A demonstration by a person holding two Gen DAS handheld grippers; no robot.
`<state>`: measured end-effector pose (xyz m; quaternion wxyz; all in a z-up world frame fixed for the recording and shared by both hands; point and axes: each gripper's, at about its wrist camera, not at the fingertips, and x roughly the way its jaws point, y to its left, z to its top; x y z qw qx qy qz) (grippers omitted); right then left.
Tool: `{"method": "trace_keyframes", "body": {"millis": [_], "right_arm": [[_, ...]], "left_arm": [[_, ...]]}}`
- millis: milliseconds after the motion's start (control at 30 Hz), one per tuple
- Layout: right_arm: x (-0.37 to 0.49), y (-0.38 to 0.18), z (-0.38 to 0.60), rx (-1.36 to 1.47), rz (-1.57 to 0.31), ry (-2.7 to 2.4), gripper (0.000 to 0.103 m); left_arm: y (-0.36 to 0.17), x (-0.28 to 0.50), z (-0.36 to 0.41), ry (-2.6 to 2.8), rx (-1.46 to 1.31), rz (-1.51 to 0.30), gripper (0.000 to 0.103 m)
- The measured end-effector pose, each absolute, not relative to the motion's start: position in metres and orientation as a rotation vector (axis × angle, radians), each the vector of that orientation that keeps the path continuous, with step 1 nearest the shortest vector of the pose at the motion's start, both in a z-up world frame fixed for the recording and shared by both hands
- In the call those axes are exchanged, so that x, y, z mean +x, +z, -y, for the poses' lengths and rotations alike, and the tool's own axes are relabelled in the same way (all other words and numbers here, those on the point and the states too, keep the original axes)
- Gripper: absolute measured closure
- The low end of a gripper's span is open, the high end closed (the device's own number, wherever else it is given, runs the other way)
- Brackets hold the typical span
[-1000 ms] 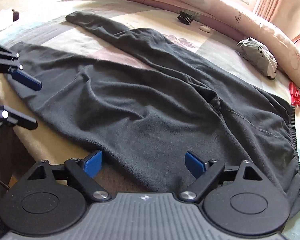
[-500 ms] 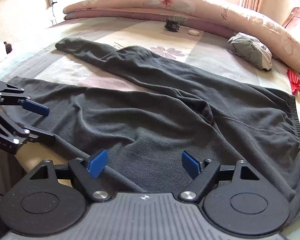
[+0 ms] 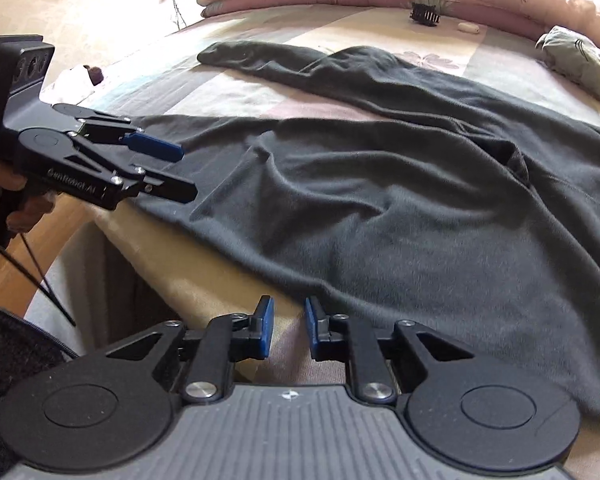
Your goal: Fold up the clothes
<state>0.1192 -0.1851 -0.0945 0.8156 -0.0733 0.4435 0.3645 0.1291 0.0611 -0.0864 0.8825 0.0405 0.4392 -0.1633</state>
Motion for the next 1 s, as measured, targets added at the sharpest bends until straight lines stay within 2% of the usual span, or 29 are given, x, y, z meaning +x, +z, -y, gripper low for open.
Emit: {"method": "trace_keyframes", "body": {"millis": [233,433,533,633,833,1000], "right_arm": [[0.134,-0.083,0.204,-0.035,-0.855,0.628,0.08],[0.129,-0.097,0.217,-0.06,-0.925,0.589,0.079],[0.137,-0.09,0.226,-0.02,-0.931,0.572,0.078],[0.16,-0.079,0.226,0.007,-0.863,0.504,0.077],[0.215,-0.065,0.225,0.011,-0.775,0.37,0.077],[0.26,-0.08,0.215,-0.117,-0.841,0.306,0.068]], "left_arm": [[-0.093,0.112,-0.054,-0.312,0.168,-0.916,0.027],[-0.088,0.101,-0.077,-0.261,0.138,-1.004,0.027],[-0.073,0.115,-0.082,-0.278,0.047,-0.96,0.027],[-0.061,0.136,-0.067,-0.292,0.054,-0.886,0.027],[-0.077,0.16,-0.041,-0.306,0.056,-0.905,0.027],[-0.093,0.159,-0.038,-0.322,0.028,-0.922,0.027]]}}
